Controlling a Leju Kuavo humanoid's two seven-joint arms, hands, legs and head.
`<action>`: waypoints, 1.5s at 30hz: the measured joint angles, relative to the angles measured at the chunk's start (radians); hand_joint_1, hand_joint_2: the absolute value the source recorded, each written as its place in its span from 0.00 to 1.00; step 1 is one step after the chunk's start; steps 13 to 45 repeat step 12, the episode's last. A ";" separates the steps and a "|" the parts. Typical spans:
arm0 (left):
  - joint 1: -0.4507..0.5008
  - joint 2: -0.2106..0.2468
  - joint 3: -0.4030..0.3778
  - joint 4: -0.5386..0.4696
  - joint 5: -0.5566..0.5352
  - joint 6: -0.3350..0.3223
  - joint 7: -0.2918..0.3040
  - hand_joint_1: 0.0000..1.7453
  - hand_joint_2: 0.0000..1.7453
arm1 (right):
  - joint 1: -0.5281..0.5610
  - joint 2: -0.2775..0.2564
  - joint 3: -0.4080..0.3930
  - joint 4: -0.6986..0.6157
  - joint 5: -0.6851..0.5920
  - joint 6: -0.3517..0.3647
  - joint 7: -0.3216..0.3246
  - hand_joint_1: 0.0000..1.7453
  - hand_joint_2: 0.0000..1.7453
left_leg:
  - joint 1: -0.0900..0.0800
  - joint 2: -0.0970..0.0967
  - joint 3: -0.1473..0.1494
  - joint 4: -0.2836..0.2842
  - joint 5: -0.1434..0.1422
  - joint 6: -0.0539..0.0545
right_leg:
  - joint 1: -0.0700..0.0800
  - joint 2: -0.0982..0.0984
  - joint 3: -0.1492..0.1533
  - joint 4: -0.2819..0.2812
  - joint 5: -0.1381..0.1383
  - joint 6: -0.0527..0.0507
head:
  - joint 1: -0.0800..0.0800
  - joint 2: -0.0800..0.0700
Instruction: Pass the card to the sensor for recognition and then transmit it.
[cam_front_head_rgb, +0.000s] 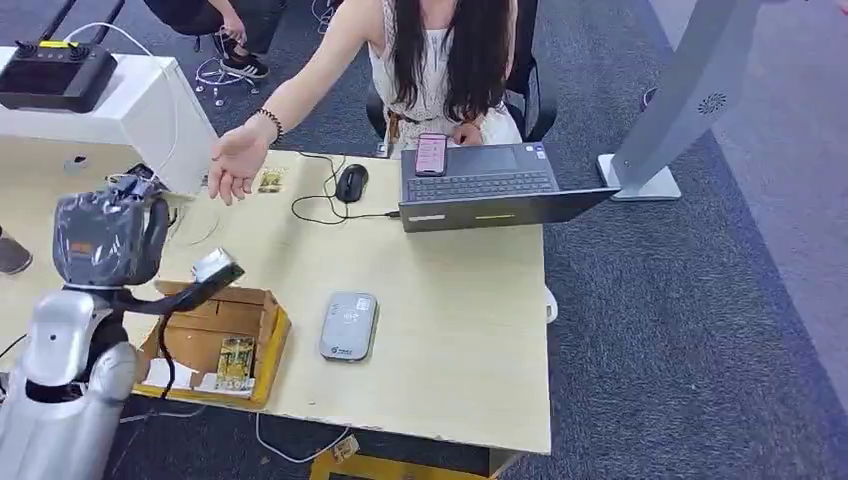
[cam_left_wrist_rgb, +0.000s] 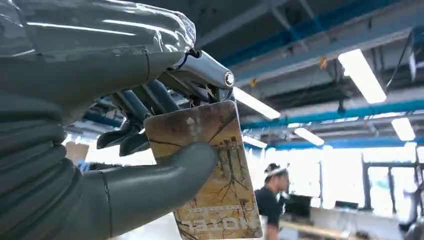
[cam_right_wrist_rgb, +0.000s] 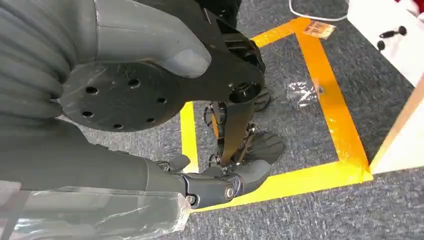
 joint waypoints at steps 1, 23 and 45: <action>-0.055 0.000 -0.017 0.029 -0.005 -0.028 0.007 1.00 1.00 | -0.002 0.000 0.006 0.000 0.007 0.000 0.009 0.00 1.00 | 0.000 0.000 0.000 0.000 0.001 0.000 | 0.000 0.000 0.000 0.000 0.000 0.000 | 0.000 0.000; -0.376 -0.009 -0.140 0.319 -0.013 -0.111 0.043 0.00 1.00 | -0.019 -0.003 0.030 0.000 0.024 0.001 0.029 0.00 1.00 | 0.000 0.002 0.000 0.000 0.001 -0.001 | 0.000 0.003 -0.001 0.000 0.001 0.000 | 0.000 0.000; -0.376 -0.009 -0.140 0.319 -0.013 -0.111 0.043 0.00 1.00 | -0.019 -0.003 0.030 0.000 0.024 0.001 0.029 0.00 1.00 | 0.000 0.002 0.000 0.000 0.001 -0.001 | 0.000 0.003 -0.001 0.000 0.001 0.000 | 0.000 0.000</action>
